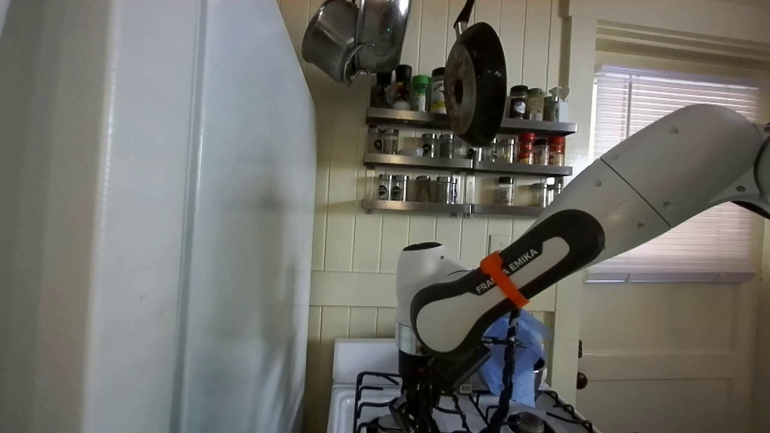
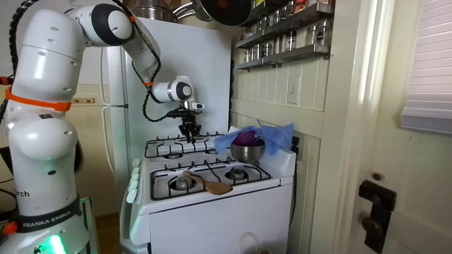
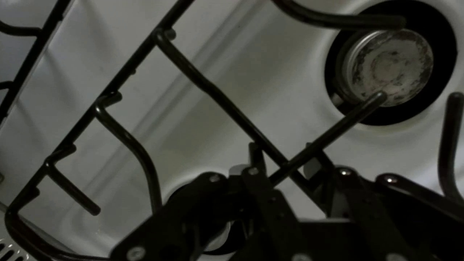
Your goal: Put the towel in the bowl then move the stove cover to the left
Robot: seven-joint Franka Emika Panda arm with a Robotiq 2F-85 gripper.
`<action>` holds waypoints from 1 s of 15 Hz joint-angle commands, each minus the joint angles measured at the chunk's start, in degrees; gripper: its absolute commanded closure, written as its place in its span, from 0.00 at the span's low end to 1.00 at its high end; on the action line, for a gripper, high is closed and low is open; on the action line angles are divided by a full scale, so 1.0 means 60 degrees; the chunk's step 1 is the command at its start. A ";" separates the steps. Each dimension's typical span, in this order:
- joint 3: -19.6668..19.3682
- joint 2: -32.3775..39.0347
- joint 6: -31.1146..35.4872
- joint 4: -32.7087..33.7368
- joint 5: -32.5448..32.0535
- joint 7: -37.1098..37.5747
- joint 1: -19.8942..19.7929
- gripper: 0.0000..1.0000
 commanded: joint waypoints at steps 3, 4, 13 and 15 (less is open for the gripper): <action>-0.0063 0.0377 -0.0480 0.0435 -0.0186 0.0103 0.0170 0.92; -0.0066 0.0441 -0.0496 0.0486 -0.0209 0.0076 0.0189 0.92; -0.0191 0.0925 -0.1970 0.1636 -0.1007 -0.0190 0.0367 0.92; -0.0182 0.1111 -0.2076 0.1965 -0.1104 -0.0253 0.0371 0.92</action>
